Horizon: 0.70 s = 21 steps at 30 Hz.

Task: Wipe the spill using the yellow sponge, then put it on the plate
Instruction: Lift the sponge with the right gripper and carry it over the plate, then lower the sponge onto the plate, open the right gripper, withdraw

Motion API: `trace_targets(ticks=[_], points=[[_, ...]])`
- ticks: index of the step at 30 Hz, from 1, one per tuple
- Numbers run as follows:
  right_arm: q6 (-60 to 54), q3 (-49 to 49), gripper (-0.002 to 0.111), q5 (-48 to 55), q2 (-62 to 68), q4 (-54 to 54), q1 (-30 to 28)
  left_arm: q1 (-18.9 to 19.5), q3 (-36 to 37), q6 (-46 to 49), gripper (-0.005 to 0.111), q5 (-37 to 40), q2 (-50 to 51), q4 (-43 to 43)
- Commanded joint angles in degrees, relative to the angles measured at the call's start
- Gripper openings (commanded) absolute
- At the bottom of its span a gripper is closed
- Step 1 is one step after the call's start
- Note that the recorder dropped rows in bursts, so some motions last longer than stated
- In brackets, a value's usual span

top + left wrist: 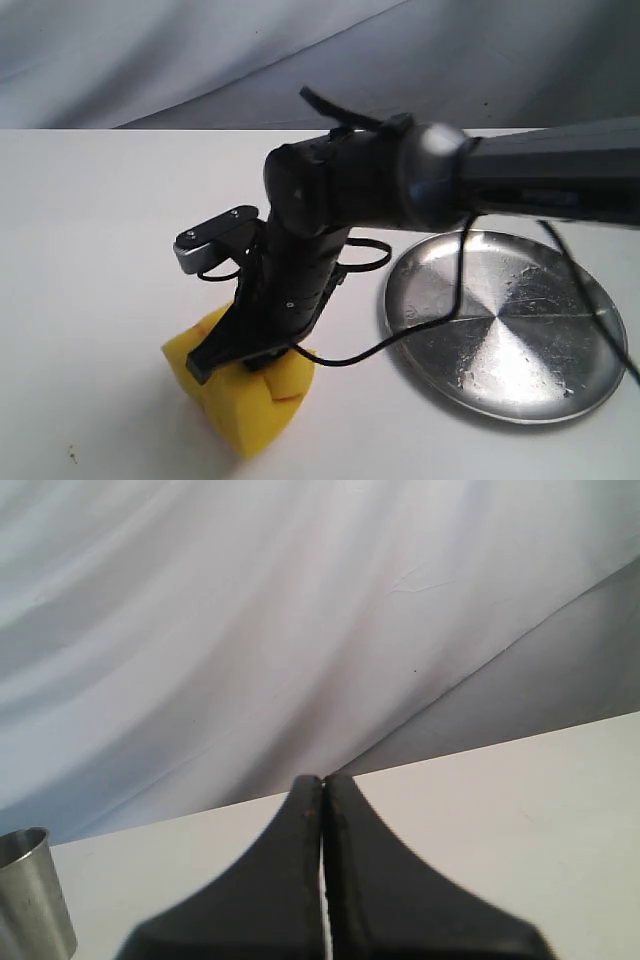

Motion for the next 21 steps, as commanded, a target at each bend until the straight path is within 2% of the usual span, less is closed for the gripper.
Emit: trace_targets(ticks=[1, 6, 10, 17, 21], points=[[2.56, 5.16, 0.0, -1.08, -12.8, -1.35, -0.29, 0.25, -0.17, -0.5, 0.0, -0.29, -0.2, -0.41], [12.05, 5.79, 0.0, -0.02, -24.71, -13.77, -3.09, 0.25, -0.17, -0.5, 0.0, -0.29, -0.2, -0.41], [17.48, 5.79, 0.0, 1.8, -30.46, -22.43, -8.0, 0.25, -0.17, -0.5, 0.0, -0.29, -0.2, -0.41], [17.92, 6.91, 0.0, 3.96, -32.53, -24.07, -18.4, 0.25, -0.17, -0.5, 0.0, -0.29, -0.2, -0.41], [18.33, 17.23, 0.0, -3.09, -32.53, -23.85, -23.82, 0.25, -0.17, -0.5, 0.0, -0.29, -0.2, -0.41]])
